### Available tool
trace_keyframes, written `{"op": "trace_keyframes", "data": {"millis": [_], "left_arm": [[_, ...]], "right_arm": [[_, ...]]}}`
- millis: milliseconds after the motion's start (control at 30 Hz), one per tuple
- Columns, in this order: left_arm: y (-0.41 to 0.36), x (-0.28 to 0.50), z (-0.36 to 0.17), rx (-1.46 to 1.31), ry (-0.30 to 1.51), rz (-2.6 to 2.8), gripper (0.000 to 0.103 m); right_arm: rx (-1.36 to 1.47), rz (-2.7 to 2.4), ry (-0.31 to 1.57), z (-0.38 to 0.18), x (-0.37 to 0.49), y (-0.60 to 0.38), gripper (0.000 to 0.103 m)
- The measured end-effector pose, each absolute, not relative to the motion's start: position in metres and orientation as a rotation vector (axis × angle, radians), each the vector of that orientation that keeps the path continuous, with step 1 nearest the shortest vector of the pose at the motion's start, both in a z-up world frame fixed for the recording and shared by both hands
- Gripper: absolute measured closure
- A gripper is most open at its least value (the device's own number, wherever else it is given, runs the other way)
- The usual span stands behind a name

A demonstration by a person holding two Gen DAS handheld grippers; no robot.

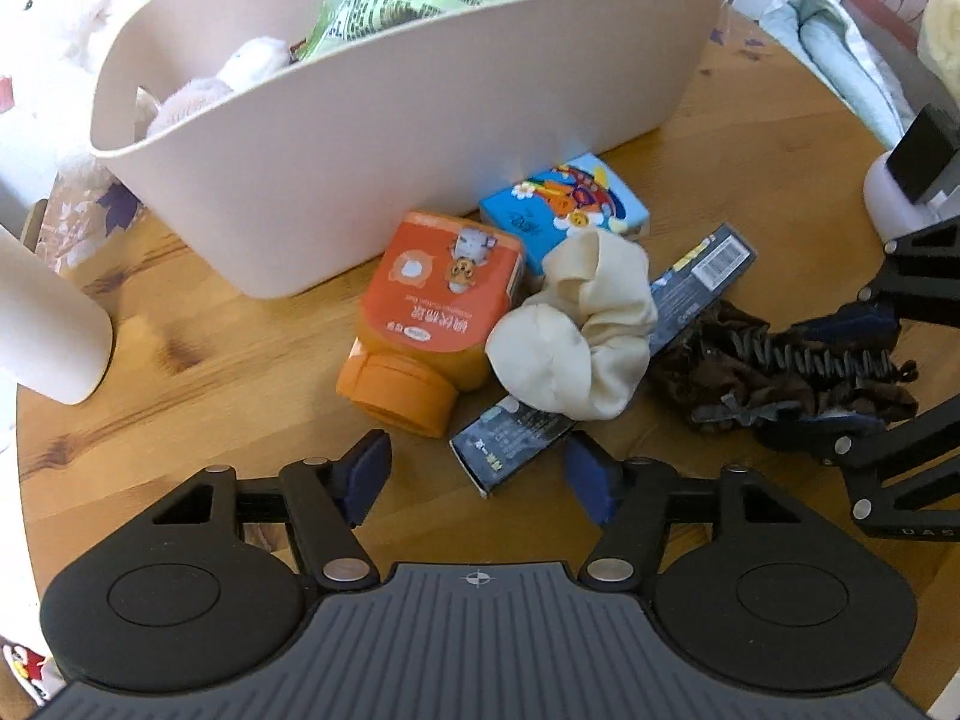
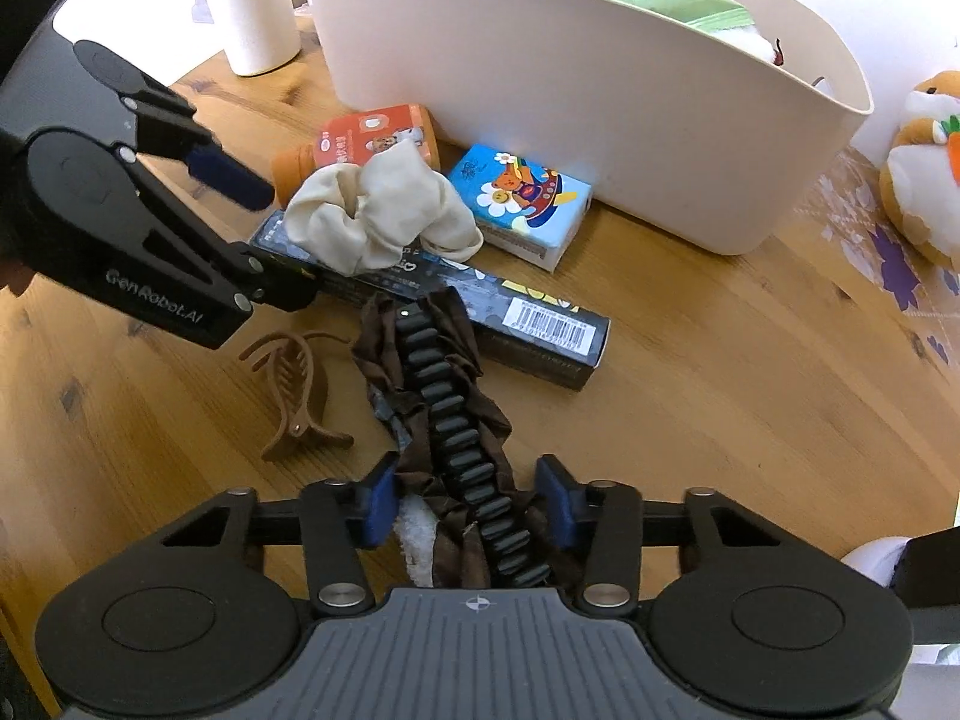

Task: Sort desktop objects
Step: 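Grasp the orange bottle with the left tool while the right tool grasps the dark braided strap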

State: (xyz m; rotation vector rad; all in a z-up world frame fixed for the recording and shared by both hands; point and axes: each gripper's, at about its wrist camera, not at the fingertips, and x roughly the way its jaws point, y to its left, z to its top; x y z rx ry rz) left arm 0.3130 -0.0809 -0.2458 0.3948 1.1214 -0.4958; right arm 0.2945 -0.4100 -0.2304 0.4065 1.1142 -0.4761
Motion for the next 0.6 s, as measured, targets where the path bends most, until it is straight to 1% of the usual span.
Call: {"op": "trace_keyframes", "data": {"millis": [33, 67, 167, 333, 600], "left_arm": [[-0.078, 0.311, -0.246, 0.397, 1.116, -0.497, 0.035], [-0.078, 0.311, -0.246, 0.403, 1.108, -0.496, 0.032], [-0.079, 0.309, -0.243, 0.428, 1.068, -0.493, 0.027], [-0.074, 0.314, -0.234, 0.44, 1.009, -0.461, 0.025], [-0.065, 0.345, -0.229, 0.412, 1.067, -0.482, 0.022]], "right_arm": [[0.406, -0.473, 1.115, -0.23, 0.292, -0.41, 0.056], [0.413, -0.472, 1.113, -0.229, 0.29, -0.409, 0.059], [0.424, -0.481, 1.112, -0.232, 0.284, -0.412, 0.062], [0.441, -0.506, 1.109, -0.234, 0.27, -0.414, 0.062], [0.448, -0.524, 1.109, -0.235, 0.264, -0.416, 0.061]]}}
